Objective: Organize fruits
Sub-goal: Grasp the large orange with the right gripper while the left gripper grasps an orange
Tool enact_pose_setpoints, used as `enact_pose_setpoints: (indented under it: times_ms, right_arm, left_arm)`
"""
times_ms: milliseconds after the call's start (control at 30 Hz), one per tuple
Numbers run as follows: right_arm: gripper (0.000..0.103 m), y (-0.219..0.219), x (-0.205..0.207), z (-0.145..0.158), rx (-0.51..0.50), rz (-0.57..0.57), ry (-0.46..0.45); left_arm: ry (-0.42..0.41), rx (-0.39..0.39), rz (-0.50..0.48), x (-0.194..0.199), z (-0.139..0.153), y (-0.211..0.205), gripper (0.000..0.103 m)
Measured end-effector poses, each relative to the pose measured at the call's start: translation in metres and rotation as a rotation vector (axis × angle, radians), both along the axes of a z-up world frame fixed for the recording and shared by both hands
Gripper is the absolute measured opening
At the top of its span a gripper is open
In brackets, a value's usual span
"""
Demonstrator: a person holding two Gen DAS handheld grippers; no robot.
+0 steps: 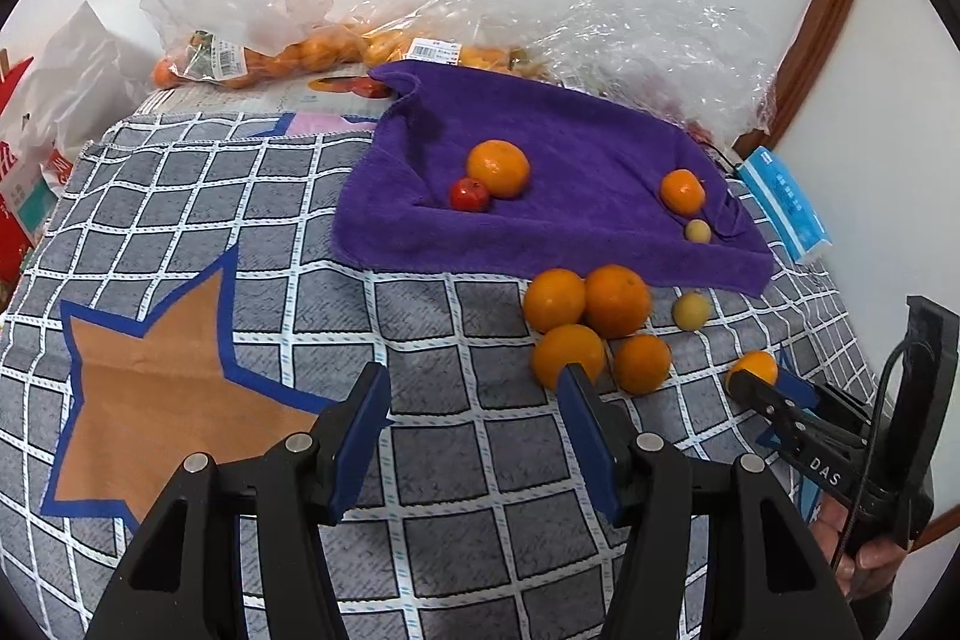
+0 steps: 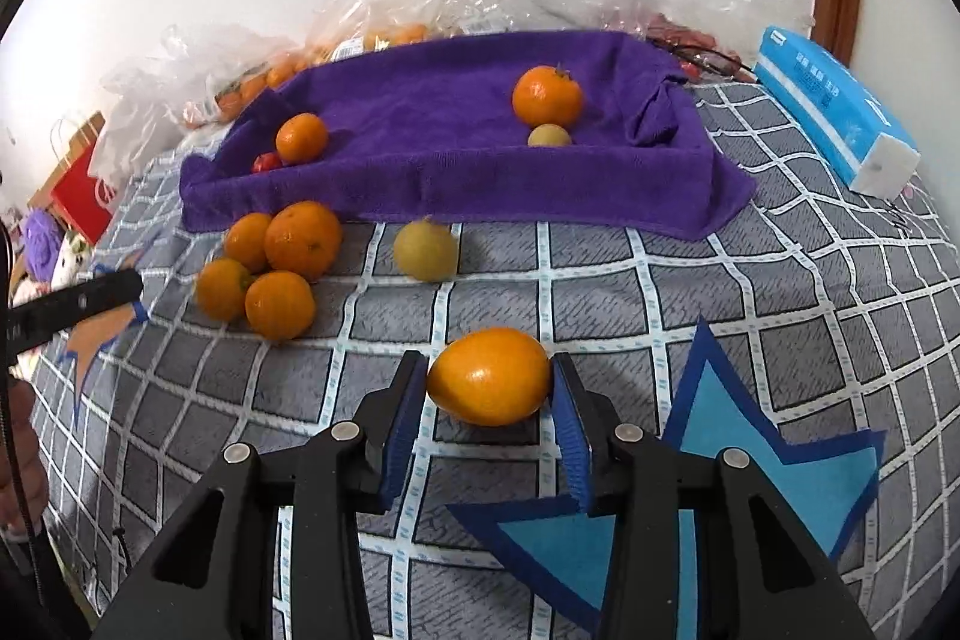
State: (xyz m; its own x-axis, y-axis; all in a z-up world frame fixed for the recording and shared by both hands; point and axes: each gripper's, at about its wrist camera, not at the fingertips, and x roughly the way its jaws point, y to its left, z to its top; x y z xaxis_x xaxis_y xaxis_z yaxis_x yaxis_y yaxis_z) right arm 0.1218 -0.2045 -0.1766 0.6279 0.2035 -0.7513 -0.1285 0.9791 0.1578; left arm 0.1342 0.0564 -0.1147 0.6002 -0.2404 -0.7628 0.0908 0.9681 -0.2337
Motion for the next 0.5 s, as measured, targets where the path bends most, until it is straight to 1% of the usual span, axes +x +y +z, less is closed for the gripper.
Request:
enact_pose_setpoints:
  times_ms: [167, 333, 500]
  right_arm:
    - [0.041, -0.007, -0.006, 0.001, -0.005, -0.011, -0.016]
    - [0.041, -0.022, -0.015, 0.002, 0.017, -0.043, -0.022]
    - [0.041, -0.033, -0.027, 0.005, 0.017, -0.062, -0.032]
  left_arm:
    - [0.019, -0.043, -0.028, 0.004, -0.005, -0.010, 0.056]
    - [0.032, -0.016, -0.060, 0.012, -0.010, -0.035, 0.055]
    - [0.065, -0.019, -0.069, 0.023, -0.023, -0.052, 0.054]
